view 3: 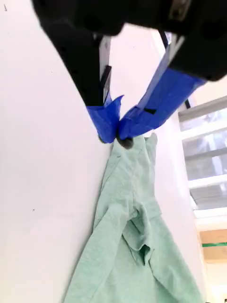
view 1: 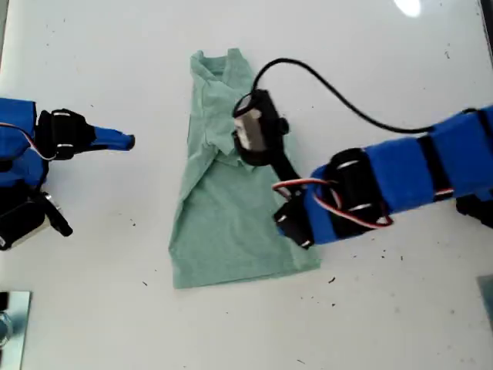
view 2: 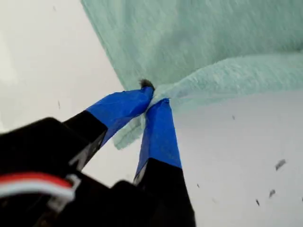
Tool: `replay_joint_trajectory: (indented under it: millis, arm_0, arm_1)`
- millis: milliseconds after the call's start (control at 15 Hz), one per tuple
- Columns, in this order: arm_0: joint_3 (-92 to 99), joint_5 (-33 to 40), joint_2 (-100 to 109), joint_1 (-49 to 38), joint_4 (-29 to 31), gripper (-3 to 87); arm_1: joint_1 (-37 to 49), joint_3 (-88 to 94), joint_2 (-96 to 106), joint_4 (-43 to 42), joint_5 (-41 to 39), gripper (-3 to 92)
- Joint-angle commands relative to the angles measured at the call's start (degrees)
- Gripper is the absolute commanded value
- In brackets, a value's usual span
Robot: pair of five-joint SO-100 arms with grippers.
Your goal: Fold t shirt
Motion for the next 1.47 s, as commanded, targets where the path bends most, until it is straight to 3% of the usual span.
replay_joint_trajectory:
  millis: [0, 133, 267, 400, 600, 667, 867, 1000, 1200, 1400]
  arm_0:
    - [0.7, 0.5, 0.4, 0.4, -0.3, -0.2]
    - [0.7, 0.5, 0.4, 0.8, -0.3, -0.2]
    - [0.7, 0.5, 0.5, 0.7, -0.3, -0.2]
    - [0.7, 0.5, 0.5, 0.5, -0.3, -0.2]
    - [0.7, 0.5, 0.5, 0.4, -0.3, -0.2]
    - [0.7, 0.4, 0.5, 0.5, -0.3, -0.2]
    - [0.7, 0.2, 0.7, 0.5, -0.2, -0.2]
    - [0.7, 0.2, 0.5, 0.6, -0.2, 3.6]
    - [-0.8, -3.3, -0.8, 2.0, -0.4, -0.2]
    - [-14.3, -13.6, -17.2, 9.2, -2.1, -0.3]
  arm_1:
    - [1.8, -9.7, -6.3, -7.8, -1.6, -0.8]
    - [1.8, -9.8, -9.3, -9.0, -1.3, 25.2]
    - [1.2, -11.7, -6.2, -3.7, -3.2, 31.5]
    - [1.6, -10.0, 1.0, 2.6, -4.0, 30.8]
    - [7.0, 12.9, 18.6, 10.0, -2.5, 6.9]
    - [10.2, 25.8, 25.7, 7.5, -2.9, 2.6]
    - [20.8, 69.4, 57.6, -11.0, -3.4, 2.6]
    - [25.9, 89.4, 83.9, -12.1, -3.3, 2.6]
    - [26.8, 99.6, 93.3, -11.7, -2.9, 2.6]
    - [28.3, 104.2, 93.5, -16.0, -3.3, 2.6]
